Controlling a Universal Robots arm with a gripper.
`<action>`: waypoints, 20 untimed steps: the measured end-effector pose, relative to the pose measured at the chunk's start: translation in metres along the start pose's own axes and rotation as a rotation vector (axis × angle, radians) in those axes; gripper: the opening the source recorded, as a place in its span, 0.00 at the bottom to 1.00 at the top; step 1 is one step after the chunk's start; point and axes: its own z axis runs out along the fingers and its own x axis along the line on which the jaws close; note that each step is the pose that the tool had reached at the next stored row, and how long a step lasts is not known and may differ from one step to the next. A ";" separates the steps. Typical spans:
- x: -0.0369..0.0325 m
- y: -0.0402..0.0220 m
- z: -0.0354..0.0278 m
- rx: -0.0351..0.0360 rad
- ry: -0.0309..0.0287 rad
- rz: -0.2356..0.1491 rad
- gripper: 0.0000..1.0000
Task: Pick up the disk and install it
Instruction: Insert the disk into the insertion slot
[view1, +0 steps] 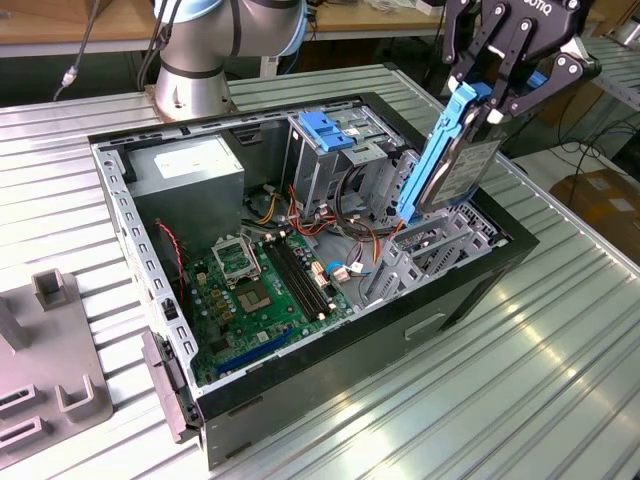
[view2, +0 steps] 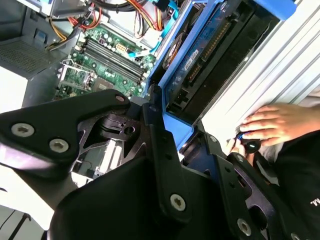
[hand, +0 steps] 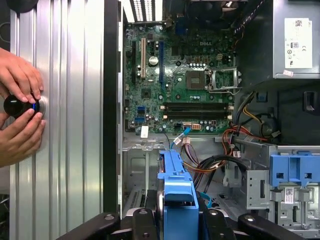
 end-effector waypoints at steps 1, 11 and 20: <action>0.0002 -0.0001 0.0007 0.0088 -0.0001 0.000 0.37; 0.0007 -0.0001 0.0035 0.0279 -0.0007 0.000 0.37; 0.0007 0.0000 0.0040 0.0402 -0.0008 0.000 0.37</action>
